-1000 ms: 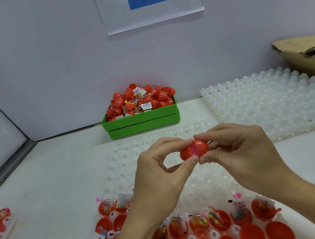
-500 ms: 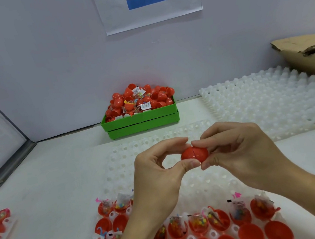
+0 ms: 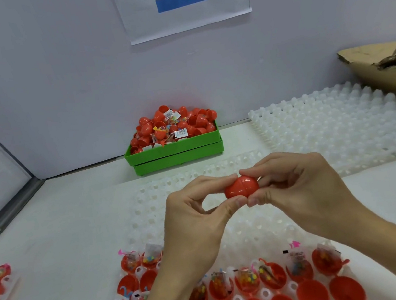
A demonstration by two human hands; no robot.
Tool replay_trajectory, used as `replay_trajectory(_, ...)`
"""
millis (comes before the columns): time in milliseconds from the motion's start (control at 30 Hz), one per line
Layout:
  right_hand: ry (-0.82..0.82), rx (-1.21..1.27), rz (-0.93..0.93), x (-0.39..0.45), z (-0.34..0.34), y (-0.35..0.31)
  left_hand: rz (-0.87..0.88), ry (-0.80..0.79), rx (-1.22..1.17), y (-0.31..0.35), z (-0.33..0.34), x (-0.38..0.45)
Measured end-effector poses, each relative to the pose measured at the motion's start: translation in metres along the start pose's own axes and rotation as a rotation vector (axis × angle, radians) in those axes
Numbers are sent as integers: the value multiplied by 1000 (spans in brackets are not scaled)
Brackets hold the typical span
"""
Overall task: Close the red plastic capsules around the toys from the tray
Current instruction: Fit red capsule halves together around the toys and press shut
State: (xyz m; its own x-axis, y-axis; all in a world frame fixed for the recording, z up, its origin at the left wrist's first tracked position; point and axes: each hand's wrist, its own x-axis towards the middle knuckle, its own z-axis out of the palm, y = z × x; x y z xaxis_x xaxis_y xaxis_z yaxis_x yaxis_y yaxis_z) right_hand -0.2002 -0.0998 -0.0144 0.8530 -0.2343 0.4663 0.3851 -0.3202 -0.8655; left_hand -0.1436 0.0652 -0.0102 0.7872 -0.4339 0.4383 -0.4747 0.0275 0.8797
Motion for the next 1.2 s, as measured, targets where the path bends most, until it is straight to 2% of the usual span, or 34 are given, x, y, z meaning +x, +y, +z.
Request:
replay_trajectory(200, -32, 147, 44, 0, -3, 0, -27, 20, -26, 0, -1, 1)
replay_trajectory(500, -20, 206, 20, 2, -2, 3, -20, 13, -10, 0, -1, 2)
replay_trajectory(1033, 29, -110, -74, -1, 2, 7, -40, -3, -14, -2, 0, 0)
replay_trajectory(1200, -20, -277, -172, -2, 0, 10, -52, -2, 16, -4, 1, 0)
